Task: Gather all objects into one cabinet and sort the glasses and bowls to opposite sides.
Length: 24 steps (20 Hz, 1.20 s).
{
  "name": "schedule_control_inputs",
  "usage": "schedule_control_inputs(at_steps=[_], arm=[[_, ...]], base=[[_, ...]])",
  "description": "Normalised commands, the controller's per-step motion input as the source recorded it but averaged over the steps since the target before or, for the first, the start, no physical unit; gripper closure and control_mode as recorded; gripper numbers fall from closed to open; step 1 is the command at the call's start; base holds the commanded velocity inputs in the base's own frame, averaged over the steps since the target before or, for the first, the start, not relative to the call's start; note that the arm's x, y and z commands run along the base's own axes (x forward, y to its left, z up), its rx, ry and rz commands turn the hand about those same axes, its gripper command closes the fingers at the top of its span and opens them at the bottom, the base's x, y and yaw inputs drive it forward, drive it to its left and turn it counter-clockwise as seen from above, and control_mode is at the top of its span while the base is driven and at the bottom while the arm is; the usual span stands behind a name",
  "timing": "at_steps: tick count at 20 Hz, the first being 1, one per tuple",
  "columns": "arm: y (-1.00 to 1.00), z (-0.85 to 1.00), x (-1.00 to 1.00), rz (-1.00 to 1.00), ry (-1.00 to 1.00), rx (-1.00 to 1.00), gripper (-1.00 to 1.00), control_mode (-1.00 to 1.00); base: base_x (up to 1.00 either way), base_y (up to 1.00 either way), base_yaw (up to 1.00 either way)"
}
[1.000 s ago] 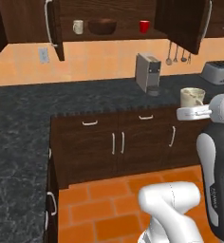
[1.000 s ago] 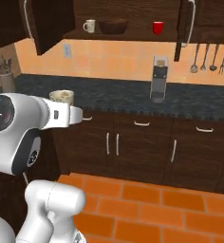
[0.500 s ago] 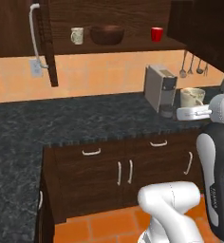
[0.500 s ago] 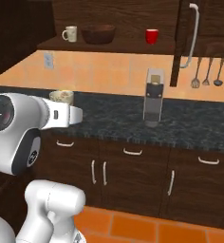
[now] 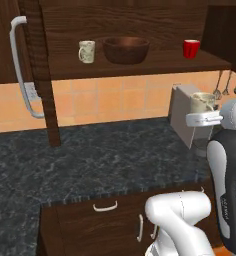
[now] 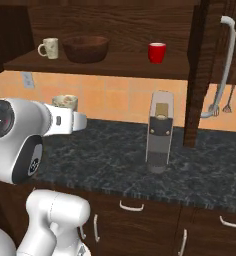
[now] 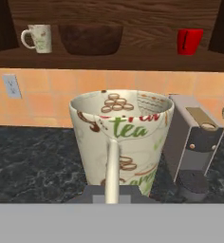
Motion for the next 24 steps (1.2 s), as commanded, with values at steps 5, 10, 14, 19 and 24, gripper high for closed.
schedule_control_inputs(at_steps=[5,10,14,19,24], arm=[[0.00,0.00,0.00,0.00,0.00,0.00,1.00,1.00],[0.00,0.00,0.00,0.00,0.00,0.00,1.00,1.00],[0.00,0.00,0.00,0.00,0.00,0.00,1.00,1.00],[0.00,0.00,0.00,0.00,0.00,0.00,1.00,1.00],[0.00,0.00,0.00,0.00,0.00,0.00,1.00,1.00]], base=[[1.00,0.00,0.00],[0.69,0.00,0.00],[0.04,0.00,0.00],[0.00,0.00,0.00],[0.00,0.00,0.00]])
